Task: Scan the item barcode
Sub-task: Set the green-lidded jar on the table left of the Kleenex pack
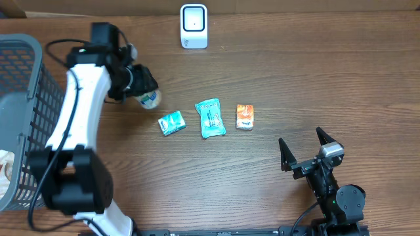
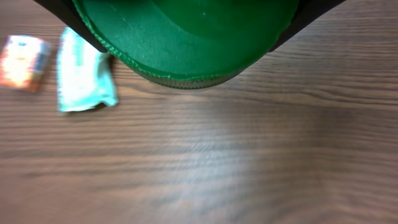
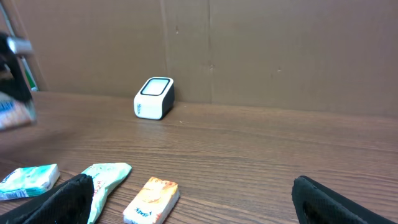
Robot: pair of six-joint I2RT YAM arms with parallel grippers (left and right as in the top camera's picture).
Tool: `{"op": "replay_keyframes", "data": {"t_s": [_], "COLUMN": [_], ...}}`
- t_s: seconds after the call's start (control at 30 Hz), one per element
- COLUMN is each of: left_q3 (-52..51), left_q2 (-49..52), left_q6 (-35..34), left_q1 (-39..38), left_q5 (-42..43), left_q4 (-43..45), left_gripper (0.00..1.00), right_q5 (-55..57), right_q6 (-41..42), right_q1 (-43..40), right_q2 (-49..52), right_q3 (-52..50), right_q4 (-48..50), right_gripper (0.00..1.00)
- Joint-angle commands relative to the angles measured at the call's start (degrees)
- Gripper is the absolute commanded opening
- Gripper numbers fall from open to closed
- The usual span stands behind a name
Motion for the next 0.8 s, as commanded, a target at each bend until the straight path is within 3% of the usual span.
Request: {"op": "replay_keyframes", "data": {"t_s": [0.0,0.23,0.77], "left_q3": [0.5,0.5,1.5], "left_q2": [3.7,8.5,8.5], "left_q6": [1.3,0.4,0.8], "left_q1": [-1.2,-2.5,-2.6], "left_q5": [-3.7,-9.8,-9.9], "left_q4": [0.2,1.1,2.8], "left_gripper": [0.58,0.58,0.81], "right_q5": [0.0,0.0,0.0], "right_q6": [0.1,0.1,0.1], "right_q1": [0.2,0.2,0.2], "right_q2": [-0.7,-0.7,-0.7], "right_q3": [-0.6,-0.6,-0.6], "right_q4": [0.2,0.2,0.2], "right_gripper": [1.00,1.00,1.00]}}
